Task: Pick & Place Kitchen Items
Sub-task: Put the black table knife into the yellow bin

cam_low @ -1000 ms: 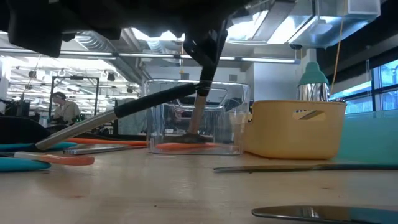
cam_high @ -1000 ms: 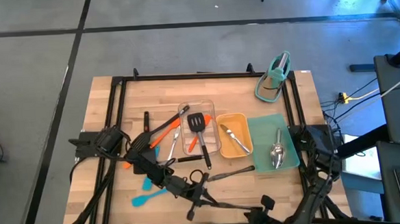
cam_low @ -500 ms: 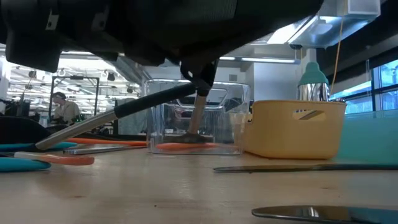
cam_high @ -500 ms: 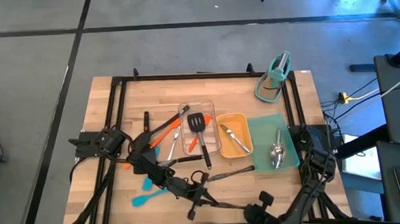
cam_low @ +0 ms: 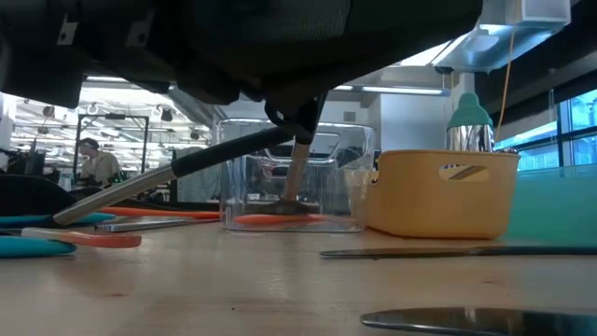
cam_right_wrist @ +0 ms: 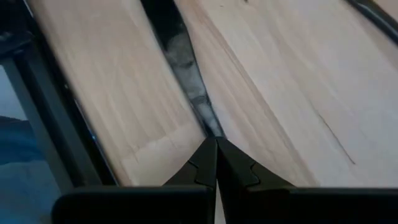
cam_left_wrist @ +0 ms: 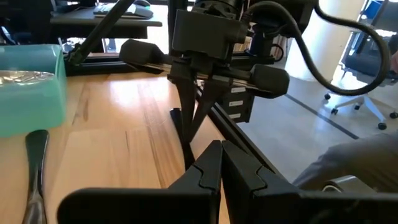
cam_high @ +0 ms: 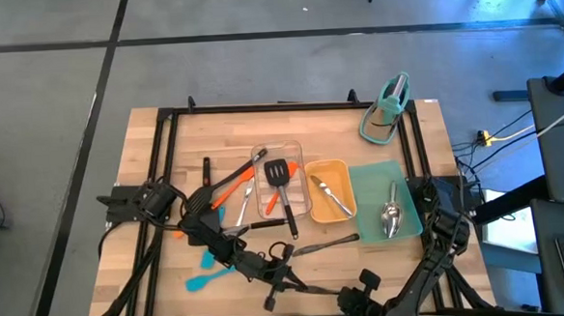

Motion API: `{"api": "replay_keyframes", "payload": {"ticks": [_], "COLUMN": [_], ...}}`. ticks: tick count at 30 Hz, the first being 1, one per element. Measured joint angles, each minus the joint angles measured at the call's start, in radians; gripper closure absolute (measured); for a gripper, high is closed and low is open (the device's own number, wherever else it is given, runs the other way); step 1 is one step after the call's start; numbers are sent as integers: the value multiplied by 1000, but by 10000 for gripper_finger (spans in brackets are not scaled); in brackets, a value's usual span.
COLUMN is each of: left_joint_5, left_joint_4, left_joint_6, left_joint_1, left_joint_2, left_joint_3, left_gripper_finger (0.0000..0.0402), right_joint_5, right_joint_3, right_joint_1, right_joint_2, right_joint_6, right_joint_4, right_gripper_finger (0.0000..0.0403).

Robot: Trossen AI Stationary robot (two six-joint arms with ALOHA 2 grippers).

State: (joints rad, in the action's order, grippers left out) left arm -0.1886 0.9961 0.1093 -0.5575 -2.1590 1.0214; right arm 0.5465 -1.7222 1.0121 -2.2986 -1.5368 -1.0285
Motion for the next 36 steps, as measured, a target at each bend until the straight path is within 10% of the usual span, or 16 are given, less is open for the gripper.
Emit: {"api": "replay_keyframes", "payload": {"ticks": [36], "left_joint_5": [-17], "left_joint_4": [-29], "left_joint_6": [35], "left_joint_1": [1], "left_joint_2": [0], "left_joint_3": [0], "left_gripper_finger": [393], "right_joint_5": [162], "right_joint_3": [-58], "right_joint_1": [15], "right_joint_2": [45], "right_joint_6": [63], "right_joint_4": [-4], "right_gripper_finger": [366]}}
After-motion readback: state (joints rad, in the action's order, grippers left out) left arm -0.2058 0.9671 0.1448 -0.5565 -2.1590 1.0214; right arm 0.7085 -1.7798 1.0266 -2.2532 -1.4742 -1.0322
